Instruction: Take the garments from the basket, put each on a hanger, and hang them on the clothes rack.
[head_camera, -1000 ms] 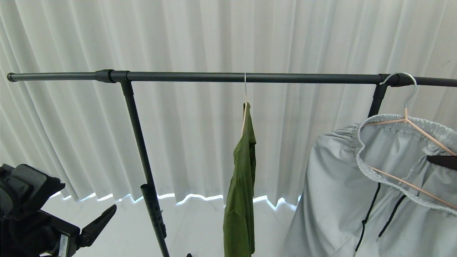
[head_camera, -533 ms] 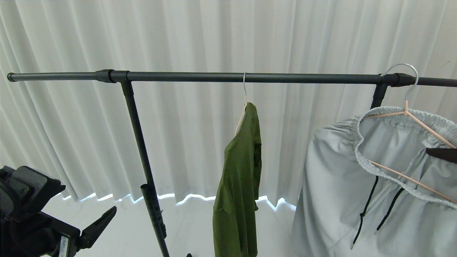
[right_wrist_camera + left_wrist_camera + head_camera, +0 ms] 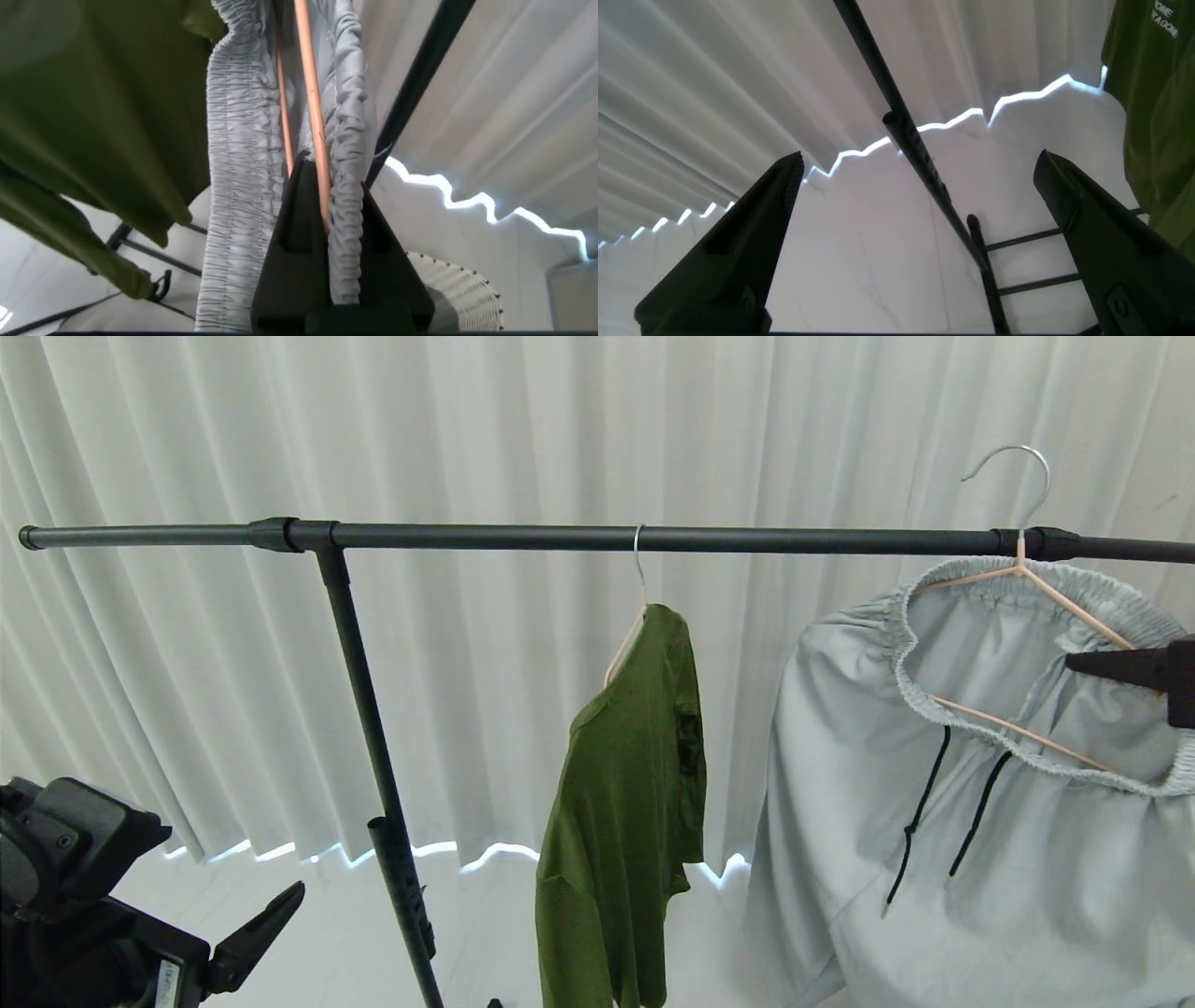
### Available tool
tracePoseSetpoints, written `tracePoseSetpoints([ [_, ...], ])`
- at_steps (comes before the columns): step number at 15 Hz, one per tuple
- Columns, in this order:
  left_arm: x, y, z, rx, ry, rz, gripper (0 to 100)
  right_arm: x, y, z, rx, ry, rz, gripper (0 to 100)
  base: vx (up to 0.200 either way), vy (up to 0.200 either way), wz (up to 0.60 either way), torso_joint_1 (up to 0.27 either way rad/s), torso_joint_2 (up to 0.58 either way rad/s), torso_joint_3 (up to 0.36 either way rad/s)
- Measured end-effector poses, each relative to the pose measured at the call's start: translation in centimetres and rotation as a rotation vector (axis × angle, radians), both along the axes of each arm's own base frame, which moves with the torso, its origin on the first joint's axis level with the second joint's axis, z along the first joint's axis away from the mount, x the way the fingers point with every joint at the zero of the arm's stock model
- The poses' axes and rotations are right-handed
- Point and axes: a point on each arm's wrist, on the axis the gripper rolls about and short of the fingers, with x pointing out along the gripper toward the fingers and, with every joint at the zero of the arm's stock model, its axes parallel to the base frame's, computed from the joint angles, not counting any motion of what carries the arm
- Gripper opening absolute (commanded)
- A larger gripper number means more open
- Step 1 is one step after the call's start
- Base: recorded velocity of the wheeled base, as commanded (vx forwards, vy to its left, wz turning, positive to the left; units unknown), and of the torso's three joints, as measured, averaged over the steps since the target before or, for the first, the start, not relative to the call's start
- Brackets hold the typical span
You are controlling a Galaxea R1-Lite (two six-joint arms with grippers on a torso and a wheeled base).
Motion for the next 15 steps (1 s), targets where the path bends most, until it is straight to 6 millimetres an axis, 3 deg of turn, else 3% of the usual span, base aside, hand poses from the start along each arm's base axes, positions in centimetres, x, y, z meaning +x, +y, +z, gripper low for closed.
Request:
tracePoseSetpoints([
  [7, -0.3, 0.0, 0.0, 0.007, -0.01, -0.007, 100, 6.6, 0.0, -2.7, 0.045, 0.086, -0.073, 0, 0.0, 0.0, 0.0, 0.0, 0.0, 0.0],
  [15, -0.5, 0.1, 0.1, 0.006, -0.02, -0.009, 100, 8.8, 0.1, -4.1, 0.042, 0.121, -0.074, 0, 0.0, 0.0, 0.0, 0.0, 0.0, 0.0],
])
